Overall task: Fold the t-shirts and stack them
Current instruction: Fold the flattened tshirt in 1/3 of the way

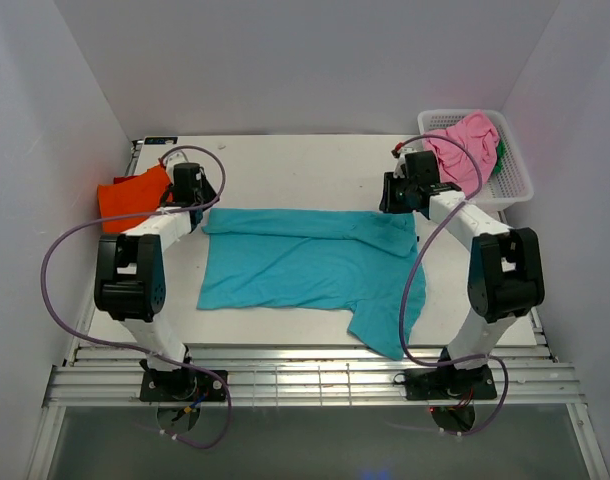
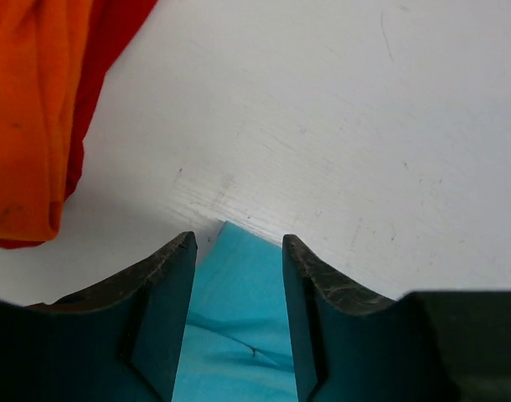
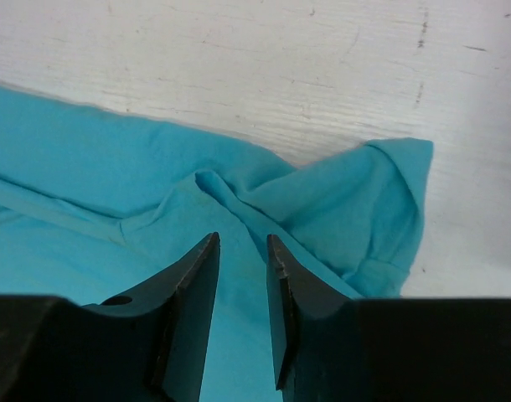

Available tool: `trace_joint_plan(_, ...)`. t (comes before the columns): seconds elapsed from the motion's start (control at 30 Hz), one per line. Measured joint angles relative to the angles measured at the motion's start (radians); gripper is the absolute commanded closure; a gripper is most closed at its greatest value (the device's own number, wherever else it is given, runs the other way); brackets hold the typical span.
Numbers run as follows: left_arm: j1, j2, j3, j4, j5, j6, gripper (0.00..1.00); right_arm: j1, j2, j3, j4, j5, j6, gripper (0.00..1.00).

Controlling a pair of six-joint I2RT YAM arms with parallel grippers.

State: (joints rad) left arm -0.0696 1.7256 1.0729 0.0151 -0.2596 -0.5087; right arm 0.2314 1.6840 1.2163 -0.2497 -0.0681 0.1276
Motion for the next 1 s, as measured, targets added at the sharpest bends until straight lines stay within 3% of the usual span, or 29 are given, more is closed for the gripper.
trace_joint_plan(0.07,0.0,0.044,0.015,0.014,0.024,0.002,0.62,0.0,0.068,0.027,0.019,-0.016,0.0,0.65)
trace_joint_plan(0.2,-0.003,0.134,0.041,0.024,0.067,0.003,0.73,0.0,0.201,0.12,0.027,-0.01,0.0,0.66)
trace_joint_plan(0.43,-0.006,0.218,0.063,0.053,0.123,0.003,0.77,0.0,0.317,0.221,0.043,0.067,-0.002,0.68)
trace_joint_plan(0.77,-0.006,0.219,0.063,0.091,0.145,0.004,0.78,-0.003,0.333,0.233,0.023,0.201,-0.011,0.7)
trace_joint_plan(0.9,-0.006,0.218,0.063,0.092,0.145,0.004,0.81,-0.016,0.341,0.235,0.004,0.23,-0.013,0.79)
trace_joint_plan(1.0,-0.006,0.219,0.063,0.092,0.145,0.004,0.95,-0.03,0.346,0.235,-0.01,0.253,-0.014,0.89)
